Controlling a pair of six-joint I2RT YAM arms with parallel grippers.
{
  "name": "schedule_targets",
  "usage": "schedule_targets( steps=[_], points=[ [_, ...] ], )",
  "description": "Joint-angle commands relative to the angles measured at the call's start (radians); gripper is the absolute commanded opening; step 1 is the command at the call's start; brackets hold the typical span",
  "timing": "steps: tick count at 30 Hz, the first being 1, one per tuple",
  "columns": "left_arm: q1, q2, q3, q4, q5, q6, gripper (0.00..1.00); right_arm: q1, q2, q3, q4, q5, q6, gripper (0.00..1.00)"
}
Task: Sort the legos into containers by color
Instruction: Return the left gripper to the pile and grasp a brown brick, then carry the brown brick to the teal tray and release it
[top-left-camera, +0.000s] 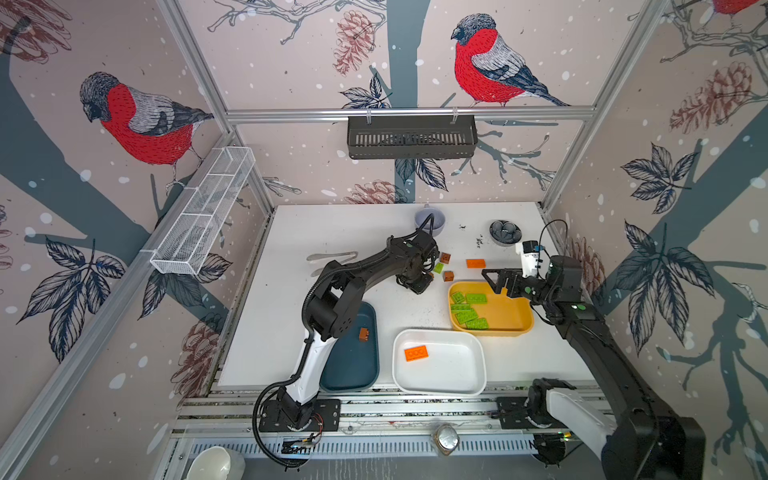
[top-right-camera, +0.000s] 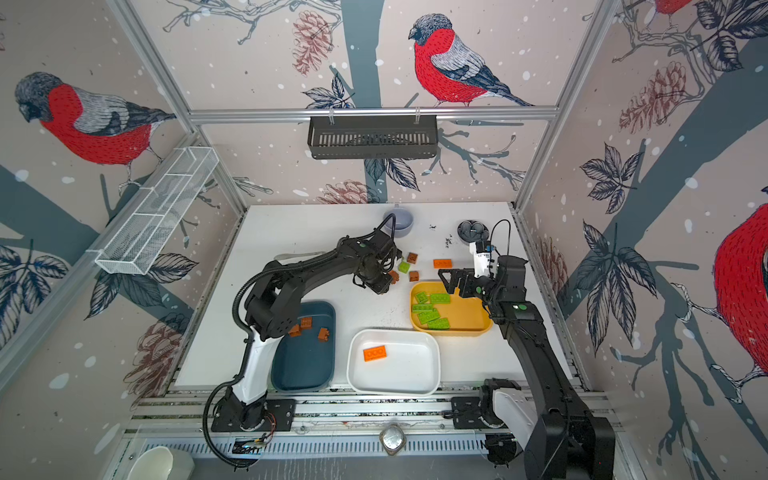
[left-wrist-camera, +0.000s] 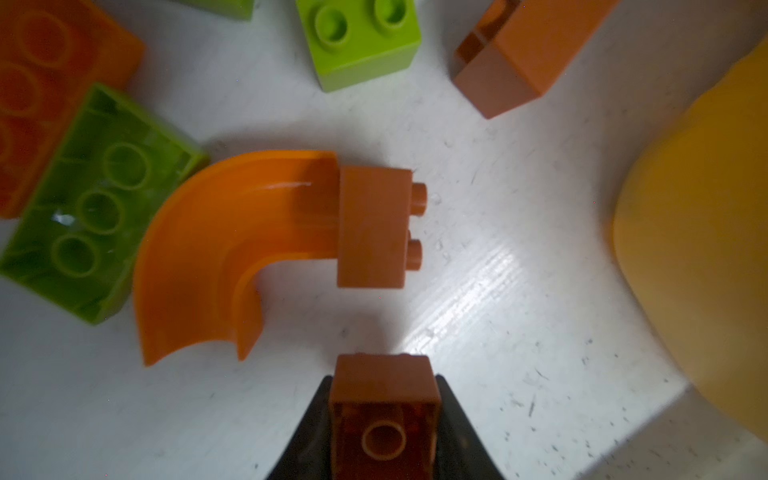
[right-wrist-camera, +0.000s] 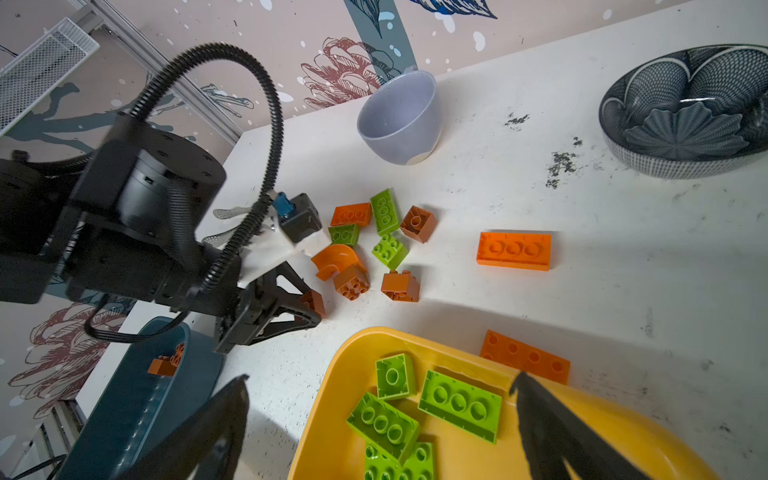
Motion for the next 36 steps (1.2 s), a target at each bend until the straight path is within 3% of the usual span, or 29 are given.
schedule_targets(
  steps=[1, 6, 13, 19, 25, 29, 36],
  points=[
    [0.01, -0.081, -0.004, -0.061, 0.002, -0.024, 0.28, 0.0, 0.011, -0.004, 0.048, -0.014, 0.003, 0.99],
    [0.041, -0.257, -0.119, -0.116, -0.007, -0.114, 0.3, 0.002, 0.047, 0.008, 0.082, -0.052, 0.013, 0.99],
    [0.137, -0.542, -0.427, -0.129, -0.007, -0.296, 0.3, 0.062, 0.092, 0.039, 0.109, -0.078, 0.002, 0.99],
    [0.183, -0.682, -0.618, -0.133, -0.04, -0.403, 0.3, 0.113, 0.149, 0.082, 0.105, -0.084, -0.022, 0.99],
    [0.246, -0.674, -0.711, -0.068, -0.077, -0.419, 0.3, 0.135, 0.177, 0.097, 0.114, -0.084, -0.021, 0.99],
    [0.247, -0.632, -0.692, -0.072, -0.099, -0.402, 0.51, 0.137, 0.163, 0.094, 0.103, -0.061, -0.028, 0.99],
    [0.247, -0.608, -0.593, -0.084, -0.053, -0.342, 0.64, 0.135, 0.16, 0.089, 0.101, -0.051, -0.027, 0.99]
  ],
)
